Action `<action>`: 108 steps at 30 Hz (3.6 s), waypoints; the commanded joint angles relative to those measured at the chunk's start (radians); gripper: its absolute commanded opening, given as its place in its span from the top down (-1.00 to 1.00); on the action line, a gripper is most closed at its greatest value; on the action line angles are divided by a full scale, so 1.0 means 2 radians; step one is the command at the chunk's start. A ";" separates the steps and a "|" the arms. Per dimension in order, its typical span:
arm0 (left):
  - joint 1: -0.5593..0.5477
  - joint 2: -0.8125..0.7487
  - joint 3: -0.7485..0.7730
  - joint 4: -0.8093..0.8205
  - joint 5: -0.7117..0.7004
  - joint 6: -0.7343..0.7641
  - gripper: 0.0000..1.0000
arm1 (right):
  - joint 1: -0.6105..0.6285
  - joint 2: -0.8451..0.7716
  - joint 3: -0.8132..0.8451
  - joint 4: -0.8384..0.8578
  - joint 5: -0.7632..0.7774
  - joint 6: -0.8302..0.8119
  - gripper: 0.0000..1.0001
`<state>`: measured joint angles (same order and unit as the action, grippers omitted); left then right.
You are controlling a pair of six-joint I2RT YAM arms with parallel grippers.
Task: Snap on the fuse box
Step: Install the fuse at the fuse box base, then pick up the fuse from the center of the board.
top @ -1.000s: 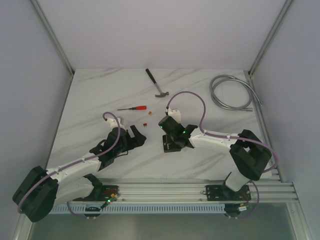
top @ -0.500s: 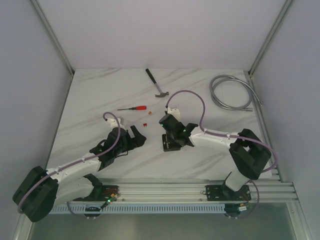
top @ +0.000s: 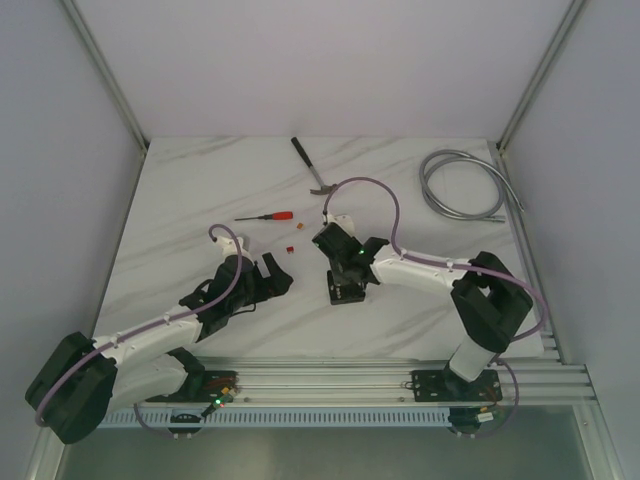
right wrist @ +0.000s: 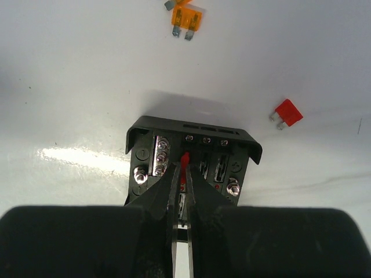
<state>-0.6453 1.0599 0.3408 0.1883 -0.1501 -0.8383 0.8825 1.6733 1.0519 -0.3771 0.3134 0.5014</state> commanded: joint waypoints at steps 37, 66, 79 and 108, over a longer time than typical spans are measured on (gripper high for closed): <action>0.003 -0.045 0.020 -0.061 0.000 0.023 -1.00 | -0.010 0.091 -0.064 -0.144 -0.059 -0.011 1.00; 0.003 -0.093 0.012 -0.075 -0.001 0.018 -1.00 | 0.009 0.078 0.002 -0.139 -0.050 0.004 1.00; 0.003 -0.112 0.016 -0.085 -0.013 0.018 -1.00 | 0.033 0.027 0.059 -0.138 -0.015 0.008 0.56; 0.003 -0.078 0.038 -0.085 -0.014 0.022 -1.00 | -0.106 0.017 0.020 -0.012 0.031 0.036 0.01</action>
<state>-0.6453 0.9016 0.3870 0.0292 -0.1688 -0.8028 0.6838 1.6680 1.0859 -0.4713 0.3664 0.5537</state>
